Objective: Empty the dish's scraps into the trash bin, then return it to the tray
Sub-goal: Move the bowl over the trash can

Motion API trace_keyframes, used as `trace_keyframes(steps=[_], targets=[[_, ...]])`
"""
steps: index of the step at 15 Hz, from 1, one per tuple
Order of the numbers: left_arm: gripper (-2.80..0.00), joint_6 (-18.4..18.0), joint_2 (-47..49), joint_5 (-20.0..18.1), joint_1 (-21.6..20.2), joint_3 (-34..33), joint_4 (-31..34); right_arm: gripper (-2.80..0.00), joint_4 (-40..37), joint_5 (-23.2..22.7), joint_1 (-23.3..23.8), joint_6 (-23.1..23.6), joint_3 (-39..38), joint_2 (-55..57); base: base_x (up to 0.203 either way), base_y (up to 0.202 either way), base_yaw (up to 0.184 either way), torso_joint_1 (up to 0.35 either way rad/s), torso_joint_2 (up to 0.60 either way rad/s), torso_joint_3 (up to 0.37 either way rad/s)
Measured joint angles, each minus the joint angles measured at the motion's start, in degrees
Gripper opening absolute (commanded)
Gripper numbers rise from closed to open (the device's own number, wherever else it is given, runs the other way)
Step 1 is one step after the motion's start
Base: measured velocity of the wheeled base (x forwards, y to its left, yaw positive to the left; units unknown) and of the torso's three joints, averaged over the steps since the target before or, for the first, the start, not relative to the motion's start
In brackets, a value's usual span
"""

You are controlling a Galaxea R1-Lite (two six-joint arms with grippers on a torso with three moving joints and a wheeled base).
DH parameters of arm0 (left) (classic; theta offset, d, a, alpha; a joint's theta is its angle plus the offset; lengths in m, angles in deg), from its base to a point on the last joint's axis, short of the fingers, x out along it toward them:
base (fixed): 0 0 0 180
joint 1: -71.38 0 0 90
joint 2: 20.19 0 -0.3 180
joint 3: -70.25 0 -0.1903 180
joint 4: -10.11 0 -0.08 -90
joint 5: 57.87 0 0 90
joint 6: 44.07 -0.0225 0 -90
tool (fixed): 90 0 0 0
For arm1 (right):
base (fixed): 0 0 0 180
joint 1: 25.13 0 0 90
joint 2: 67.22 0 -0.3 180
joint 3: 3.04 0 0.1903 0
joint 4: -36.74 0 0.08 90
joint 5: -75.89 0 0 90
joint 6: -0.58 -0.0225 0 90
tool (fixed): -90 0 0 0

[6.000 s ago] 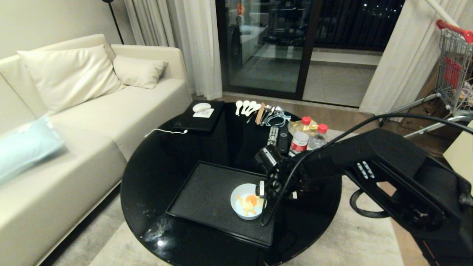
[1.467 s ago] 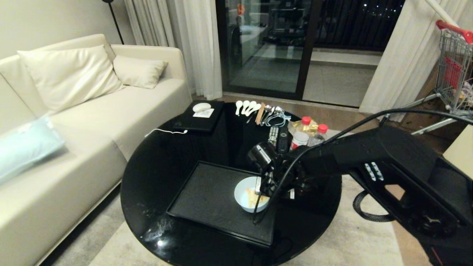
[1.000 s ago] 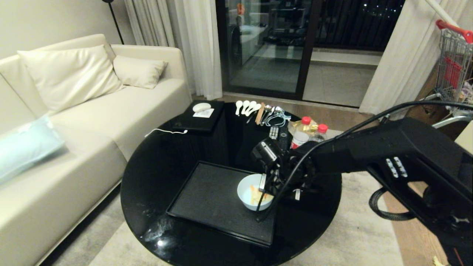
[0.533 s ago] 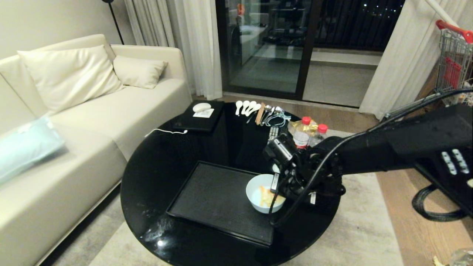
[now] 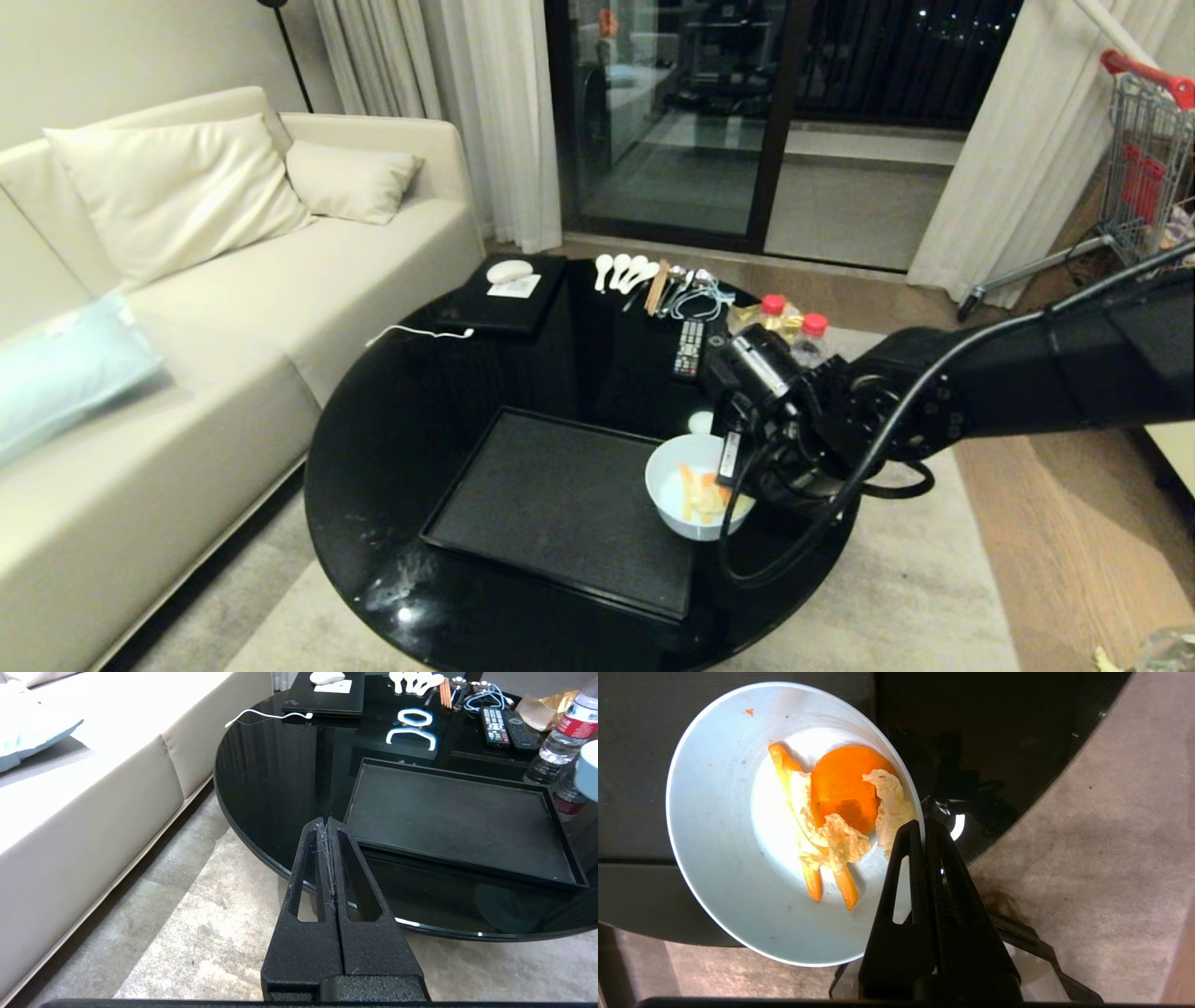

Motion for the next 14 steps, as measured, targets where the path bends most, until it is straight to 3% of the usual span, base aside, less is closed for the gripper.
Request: trace_keyframes(steps=[3, 14], targets=[[-2.8, 0.0, 0.0, 0.0, 0.0, 0.0, 0.0, -2.8, -1.7, 3.7, 0.7, -0.2, -0.5, -0.7, 0.0, 0.0, 0.0, 0.0, 0.0, 0.0], [-2.8, 0.0, 0.0, 0.0, 0.0, 0.0, 0.0, -2.8, -1.6, 4.6, 2.1, -5.2, -8.5, -7.7, 0.0, 0.0, 0.0, 0.0, 0.0, 0.0]])
